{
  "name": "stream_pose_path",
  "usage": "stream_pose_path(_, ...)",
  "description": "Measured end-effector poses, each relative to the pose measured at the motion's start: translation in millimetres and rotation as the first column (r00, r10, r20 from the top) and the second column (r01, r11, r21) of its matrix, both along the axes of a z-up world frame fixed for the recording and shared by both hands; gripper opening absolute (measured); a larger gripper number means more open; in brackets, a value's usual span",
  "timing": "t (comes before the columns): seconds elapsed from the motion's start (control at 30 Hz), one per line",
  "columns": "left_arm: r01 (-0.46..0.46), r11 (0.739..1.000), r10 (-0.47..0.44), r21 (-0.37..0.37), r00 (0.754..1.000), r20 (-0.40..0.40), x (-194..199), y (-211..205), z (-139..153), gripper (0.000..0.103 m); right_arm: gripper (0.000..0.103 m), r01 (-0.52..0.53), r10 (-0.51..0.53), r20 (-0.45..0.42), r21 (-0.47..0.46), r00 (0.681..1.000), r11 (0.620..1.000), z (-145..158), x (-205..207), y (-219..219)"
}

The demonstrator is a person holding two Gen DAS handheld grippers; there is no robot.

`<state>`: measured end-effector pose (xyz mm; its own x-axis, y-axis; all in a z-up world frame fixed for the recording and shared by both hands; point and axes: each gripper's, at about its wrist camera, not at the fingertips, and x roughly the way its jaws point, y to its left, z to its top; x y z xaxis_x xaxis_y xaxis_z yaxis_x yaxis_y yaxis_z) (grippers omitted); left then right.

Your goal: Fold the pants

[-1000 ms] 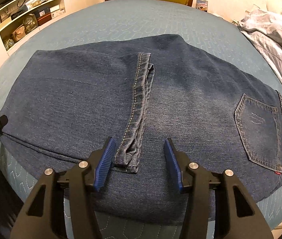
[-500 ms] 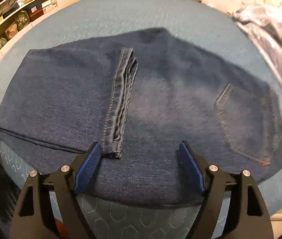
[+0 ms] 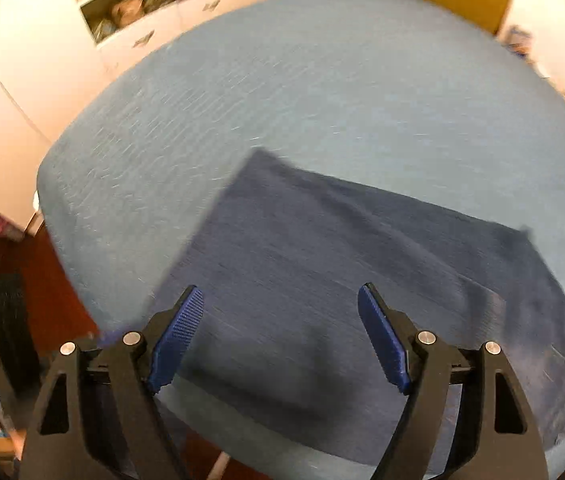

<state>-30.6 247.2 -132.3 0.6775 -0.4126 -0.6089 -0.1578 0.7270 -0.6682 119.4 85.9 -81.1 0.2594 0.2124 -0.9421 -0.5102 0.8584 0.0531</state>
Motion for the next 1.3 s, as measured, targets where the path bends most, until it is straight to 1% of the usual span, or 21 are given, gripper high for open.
stream_pose_path(0.1, -0.007, 0.995, 0.005, 0.097, 1.0, 0.02, -1.7, -16.5, 16.3, 0.018, 0.075, 0.009, -0.012, -0.094, -0.029, 0.996, 1.0, -17.3, 15.6, 27.2)
stream_pose_path(0.17, -0.009, 0.987, 0.004, 0.163, 0.999, 0.033, -1.4, -28.1, 24.7, 0.018, 0.075, -0.002, -0.005, -0.118, -0.054, 0.993, 0.999, -25.7, 19.9, 46.1)
stream_pose_path(0.27, -0.022, 0.984, 0.013, 0.176, 0.999, 0.05, 0.7, -38.5, 30.3, 0.018, 0.075, -0.034, 0.022, -0.112, -0.103, 0.993, 0.994, -36.5, 23.4, 66.6)
stream_pose_path(0.3, -0.026, 0.984, 0.017, 0.178, 0.998, 0.055, 0.2, -40.1, 31.7, 0.017, 0.072, -0.038, 0.024, -0.104, -0.135, 0.994, 0.99, -41.7, 26.8, 65.4)
stream_pose_path(0.33, -0.029, 0.984, 0.019, 0.177, 0.998, 0.062, -3.4, -42.0, 32.6, 0.017, 0.064, -0.039, 0.022, -0.102, -0.167, 0.995, 0.985, -47.6, 29.4, 67.3)
stream_pose_path(0.37, -0.031, 0.986, 0.021, 0.165, 0.998, 0.067, -5.7, -43.4, 32.4, 0.017, 0.048, -0.041, 0.02, -0.107, -0.193, 0.994, 0.98, -53.8, 31.6, 67.8)
stream_pose_path(0.43, -0.044, 0.989, 0.035, 0.138, 0.997, 0.067, -7.7, -40.1, 28.8, 0.017, 0.034, -0.057, 0.037, -0.114, -0.179, 0.993, 0.982, -55.6, 31.3, 67.4)
stream_pose_path(0.47, -0.063, 0.99, 0.054, 0.125, 0.996, 0.072, -8.1, -38.8, 26.3, 0.02, 0.024, -0.059, 0.041, -0.11, -0.17, 0.993, 0.984, -54.0, 30.5, 65.0)
stream_pose_path(0.5, -0.081, 0.99, 0.072, 0.116, 0.994, 0.077, -8.3, -38.3, 24.4, 0.036, 0.02, -0.052, 0.035, -0.111, -0.158, 0.993, 0.986, -52.2, 30.7, 61.9)
stream_pose_path(0.57, -0.112, 0.988, 0.105, 0.11, 0.992, 0.064, -10.1, -39.3, 18.4, 0.069, 0.018, -0.038, 0.023, -0.118, -0.125, 0.993, 0.991, -47.5, 30.3, 53.6)
stream_pose_path(0.7, -0.102, 0.988, 0.098, 0.119, 0.994, 0.042, -4.1, -57.7, 5.2, 0.069, 0.017, -0.025, 0.014, -0.124, -0.085, 0.992, 0.996, -36.4, 29.9, 40.3)
stream_pose_path(0.77, -0.109, 0.987, 0.105, 0.121, 0.994, 0.035, 5.1, -68.6, 0.2, 0.068, 0.017, -0.014, 0.006, -0.12, -0.06, 0.993, 0.998, -27.6, 29.8, 32.6)
stream_pose_path(0.8, -0.113, 0.985, 0.111, 0.129, 0.994, 0.026, 10.6, -72.7, -0.4, 0.053, 0.017, -0.006, 0.001, -0.12, -0.041, 0.993, 0.999, -21.7, 35.0, 24.9)
stream_pose_path(0.83, -0.107, 0.986, 0.104, 0.125, 0.994, 0.026, 17.5, -77.2, 2.3, 0.042, 0.017, 0.004, -0.006, -0.12, -0.019, 0.993, 1.0, -15.6, 35.4, 18.9)
stream_pose_path(0.87, -0.091, 0.986, 0.087, 0.138, 0.996, 0.035, 22.0, -83.0, 7.8, 0.024, 0.016, 0.016, -0.014, -0.122, 0.013, 0.992, 1.0, -5.0, 37.1, 3.6)
stream_pose_path(0.9, -0.081, 0.98, 0.072, 0.183, 0.996, 0.055, 25.1, -92.3, 18.8, 0.018, 0.015, 0.028, -0.022, -0.122, 0.05, 0.992, 0.998, 5.5, 38.1, -9.1)
stream_pose_path(1.0, -0.064, 0.944, 0.016, 0.322, 0.989, 0.15, 22.7, -130.7, 61.0, 0.014, 0.014, 0.071, -0.047, -0.131, 0.186, 0.99, 0.98, 43.0, 44.7, -58.7)
stream_pose_path(1.07, -0.052, 0.895, -0.052, 0.442, 0.974, 0.221, 18.9, -171.9, 94.6, 0.014, 0.014, 0.1, -0.063, -0.137, 0.287, 0.989, 0.953, 72.2, 46.0, -107.6)
stream_pose_path(1.17, -0.035, 0.831, -0.157, 0.554, 0.943, 0.295, 15.4, -236.1, 133.1, 0.013, 0.014, 0.131, -0.099, -0.103, 0.378, 0.99, 0.916, 113.4, 46.2, -186.5)
stream_pose_path(1.2, -0.029, 0.817, -0.185, 0.576, 0.932, 0.31, 12.4, -252.6, 141.6, 0.013, 0.014, 0.145, -0.117, -0.094, 0.397, 0.989, 0.906, 122.9, 45.0, -210.5)
stream_pose_path(1.3, -0.002, 0.741, -0.31, 0.671, 0.886, 0.345, 7.1, -334.7, 161.3, 0.013, 0.014, 0.219, -0.2, -0.09, 0.447, 0.976, 0.867, 141.2, 46.2, -306.3)
